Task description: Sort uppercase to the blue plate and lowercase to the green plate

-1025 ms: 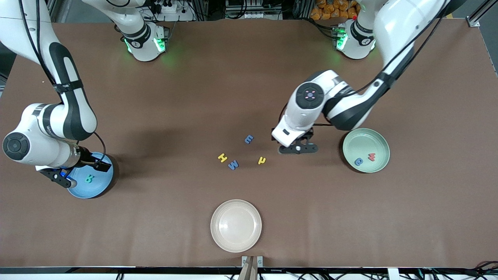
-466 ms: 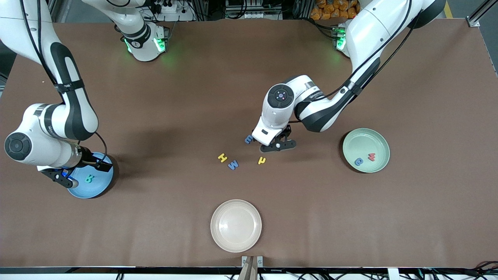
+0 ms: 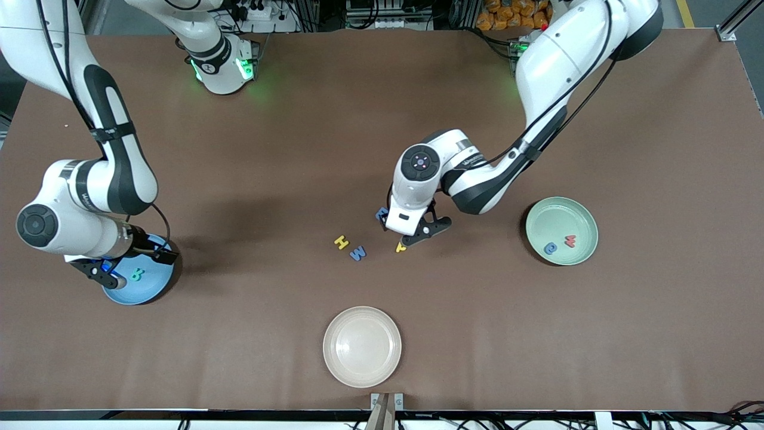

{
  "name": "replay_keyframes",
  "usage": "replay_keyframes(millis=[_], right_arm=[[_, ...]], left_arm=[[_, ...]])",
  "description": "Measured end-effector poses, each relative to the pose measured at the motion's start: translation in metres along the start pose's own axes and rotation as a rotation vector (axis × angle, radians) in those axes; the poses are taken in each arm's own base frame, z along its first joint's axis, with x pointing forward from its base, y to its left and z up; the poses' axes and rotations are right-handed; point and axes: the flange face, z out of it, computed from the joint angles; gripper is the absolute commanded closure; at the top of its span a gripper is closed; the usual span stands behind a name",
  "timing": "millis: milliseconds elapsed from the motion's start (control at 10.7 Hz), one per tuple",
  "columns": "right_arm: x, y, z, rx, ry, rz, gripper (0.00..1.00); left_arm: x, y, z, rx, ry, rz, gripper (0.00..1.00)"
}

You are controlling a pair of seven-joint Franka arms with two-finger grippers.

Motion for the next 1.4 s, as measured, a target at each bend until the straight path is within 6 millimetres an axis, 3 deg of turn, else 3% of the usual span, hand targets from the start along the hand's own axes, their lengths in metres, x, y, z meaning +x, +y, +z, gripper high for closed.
replay_keyframes(millis=[559,1398], right_arm=[[-0.048,-0.072,0.0,-0.015,0.01,0.078,0.0],[-0.047,-0.07,0.0,-0.017,0.011,0.086,0.0]], left_arm=[[-0.007,0.028,0.006,-0.052,-0.022,-0.194,0.2],[-0.049,0.035,0.048,-0.006,-0.028,-0.27,0.2]])
